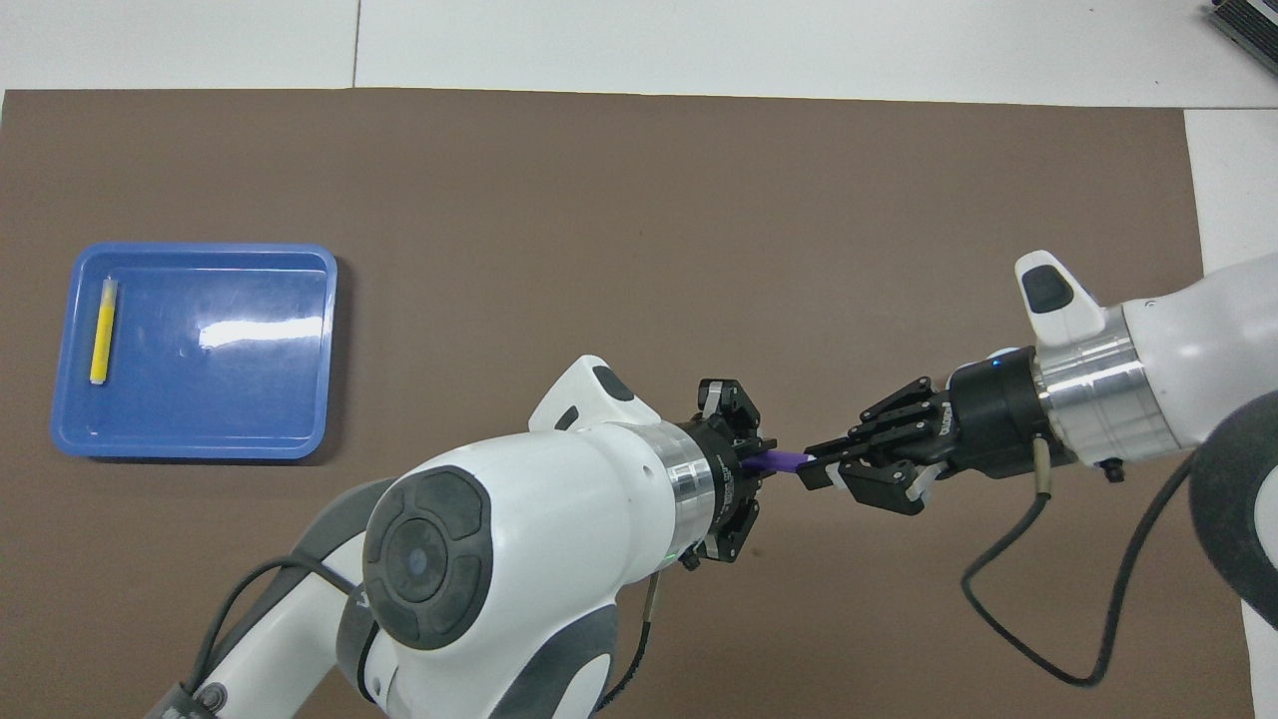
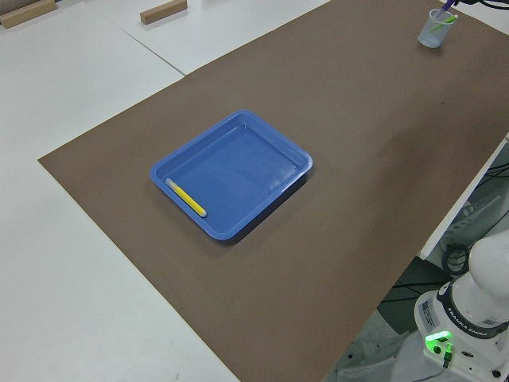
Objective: Right arm passes pens to left for tray arrangement
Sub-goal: 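Close the left gripper on the purple pen held by the right gripper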
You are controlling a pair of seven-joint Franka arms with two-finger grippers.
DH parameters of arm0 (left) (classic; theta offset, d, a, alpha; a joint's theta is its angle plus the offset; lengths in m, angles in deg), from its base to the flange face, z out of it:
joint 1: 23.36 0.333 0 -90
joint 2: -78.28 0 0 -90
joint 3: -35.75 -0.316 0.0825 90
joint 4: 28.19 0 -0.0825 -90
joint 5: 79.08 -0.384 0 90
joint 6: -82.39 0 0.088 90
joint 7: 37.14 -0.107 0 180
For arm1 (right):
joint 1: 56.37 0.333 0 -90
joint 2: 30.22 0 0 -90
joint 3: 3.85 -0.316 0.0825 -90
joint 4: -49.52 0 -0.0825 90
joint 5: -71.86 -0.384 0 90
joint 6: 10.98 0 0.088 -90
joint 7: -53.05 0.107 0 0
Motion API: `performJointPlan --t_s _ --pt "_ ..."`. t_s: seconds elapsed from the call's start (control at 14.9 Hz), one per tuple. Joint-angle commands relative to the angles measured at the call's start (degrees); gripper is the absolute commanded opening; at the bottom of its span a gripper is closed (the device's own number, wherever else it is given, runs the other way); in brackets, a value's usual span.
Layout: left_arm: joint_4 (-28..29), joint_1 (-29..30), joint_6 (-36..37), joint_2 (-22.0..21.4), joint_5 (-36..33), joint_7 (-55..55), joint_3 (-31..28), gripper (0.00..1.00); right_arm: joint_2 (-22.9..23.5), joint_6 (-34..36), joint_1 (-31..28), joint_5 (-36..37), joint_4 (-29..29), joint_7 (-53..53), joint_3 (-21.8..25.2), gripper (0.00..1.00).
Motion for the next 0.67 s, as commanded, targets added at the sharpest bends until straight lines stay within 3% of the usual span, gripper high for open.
performJointPlan --t_s 0.0,0.47,0.54,0.61 --pt "-1.12 -0.45 1.35 0.63 -1.66 1.22 -0.43 0.00 -1.18 -1.17 -0.37 -1.75 -1.37 -1.50 -0.09 0.00" --pt "-1.12 -0.45 1.44 0.63 -1.75 1.22 -0.43 0.00 -1.09 -1.17 -0.28 -1.67 -1.11 1.30 -0.09 0.00" --pt "-1.12 -0.45 1.44 0.63 -1.75 1.13 -0.43 0.00 -1.09 -1.51 -0.02 -1.58 -1.02 2.62 -0.18 0.38" --pt "-1.12 -0.45 1.44 0.63 -1.75 1.13 -0.43 0.00 -1.26 -2.39 0.42 -1.06 -0.93 3.85 -0.18 0.99"
